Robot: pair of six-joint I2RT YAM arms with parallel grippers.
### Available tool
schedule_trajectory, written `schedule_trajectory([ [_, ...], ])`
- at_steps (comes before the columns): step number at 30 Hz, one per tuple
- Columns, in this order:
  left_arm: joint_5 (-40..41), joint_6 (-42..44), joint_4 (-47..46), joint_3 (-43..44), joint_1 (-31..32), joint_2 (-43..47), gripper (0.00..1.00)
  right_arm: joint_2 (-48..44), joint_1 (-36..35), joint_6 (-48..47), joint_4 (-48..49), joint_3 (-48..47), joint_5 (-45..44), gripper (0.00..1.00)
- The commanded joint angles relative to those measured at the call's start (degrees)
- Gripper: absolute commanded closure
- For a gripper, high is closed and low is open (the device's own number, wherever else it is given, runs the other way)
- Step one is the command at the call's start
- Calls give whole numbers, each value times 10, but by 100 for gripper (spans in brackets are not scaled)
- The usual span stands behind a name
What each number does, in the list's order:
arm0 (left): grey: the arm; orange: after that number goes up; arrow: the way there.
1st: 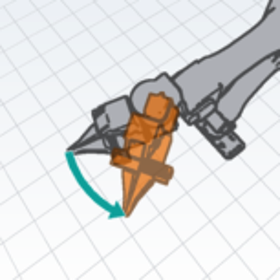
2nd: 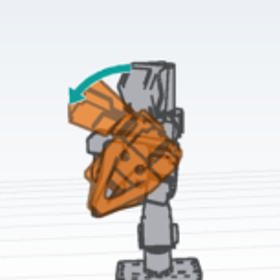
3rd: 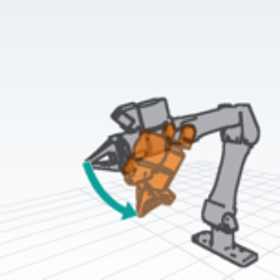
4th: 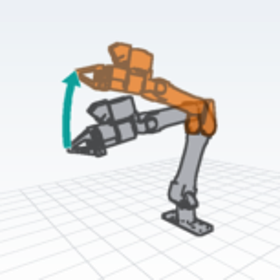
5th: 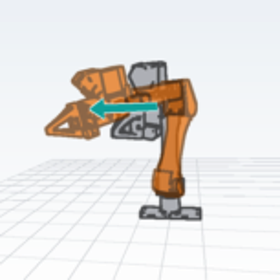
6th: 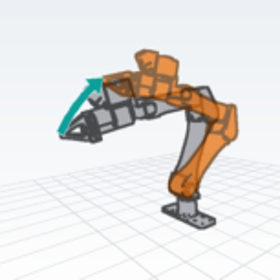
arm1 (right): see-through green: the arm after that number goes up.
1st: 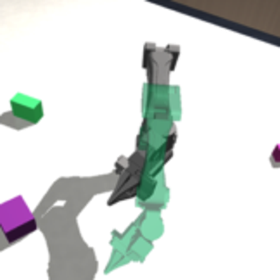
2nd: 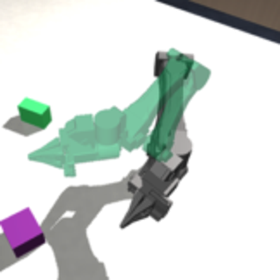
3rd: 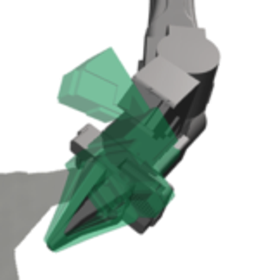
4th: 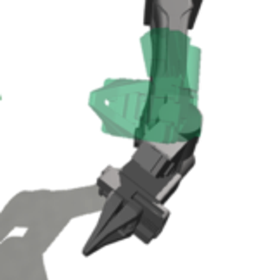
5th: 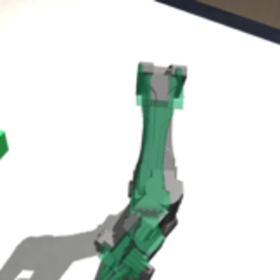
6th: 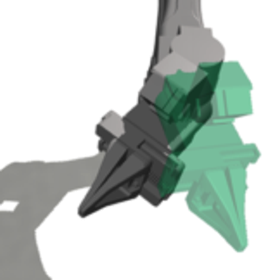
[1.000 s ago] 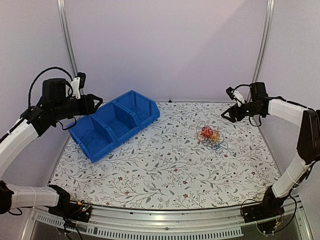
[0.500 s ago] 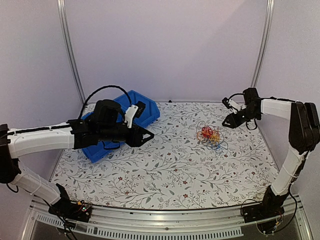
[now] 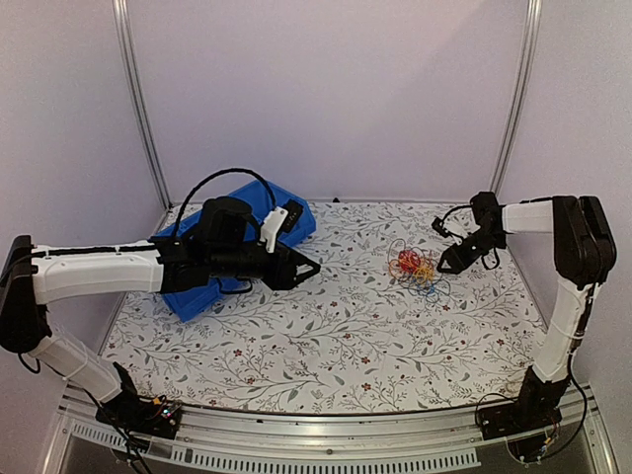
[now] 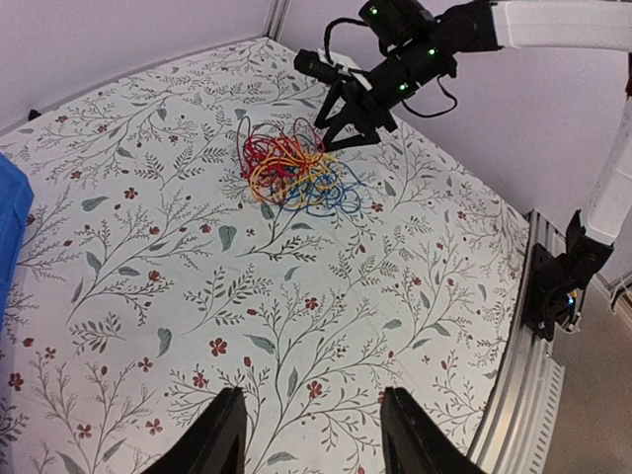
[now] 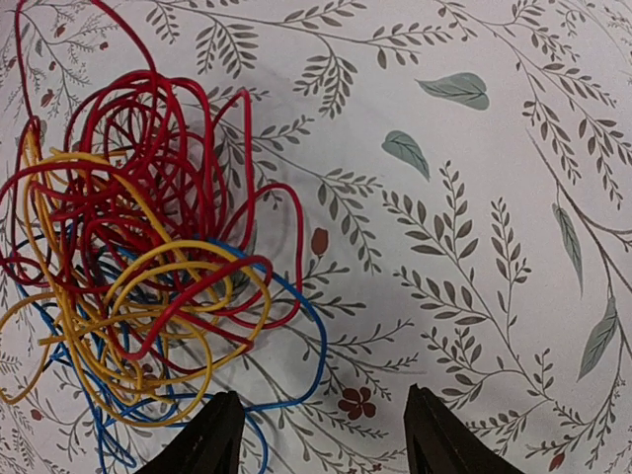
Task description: Untangle the cables
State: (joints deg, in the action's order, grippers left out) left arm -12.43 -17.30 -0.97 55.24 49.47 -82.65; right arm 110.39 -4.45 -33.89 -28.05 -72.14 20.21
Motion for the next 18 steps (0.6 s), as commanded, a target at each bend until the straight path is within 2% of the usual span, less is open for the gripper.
schedule_trajectory([
  [1,-2,12,-13,8,6,1,54,50,2,-8,6,-37,-11,40],
  [4,-2,7,-19,7,7,-4,54,76,1,-9,10,-54,-2,43],
  [6,0,-2,-28,5,6,-8,54,86,1,-10,16,-61,6,50],
  [8,-1,-17,-41,4,6,-15,54,90,2,-12,18,-65,17,65],
  [11,2,-40,-81,6,6,-35,54,71,2,-18,9,-56,30,95],
  [12,3,-45,-94,10,7,-47,54,60,1,-17,7,-48,30,100],
  [14,15,-53,-114,26,12,-75,53,8,2,-13,-3,-28,39,100],
  [18,48,-17,-133,87,41,-132,43,-111,1,4,-50,-12,83,100],
])
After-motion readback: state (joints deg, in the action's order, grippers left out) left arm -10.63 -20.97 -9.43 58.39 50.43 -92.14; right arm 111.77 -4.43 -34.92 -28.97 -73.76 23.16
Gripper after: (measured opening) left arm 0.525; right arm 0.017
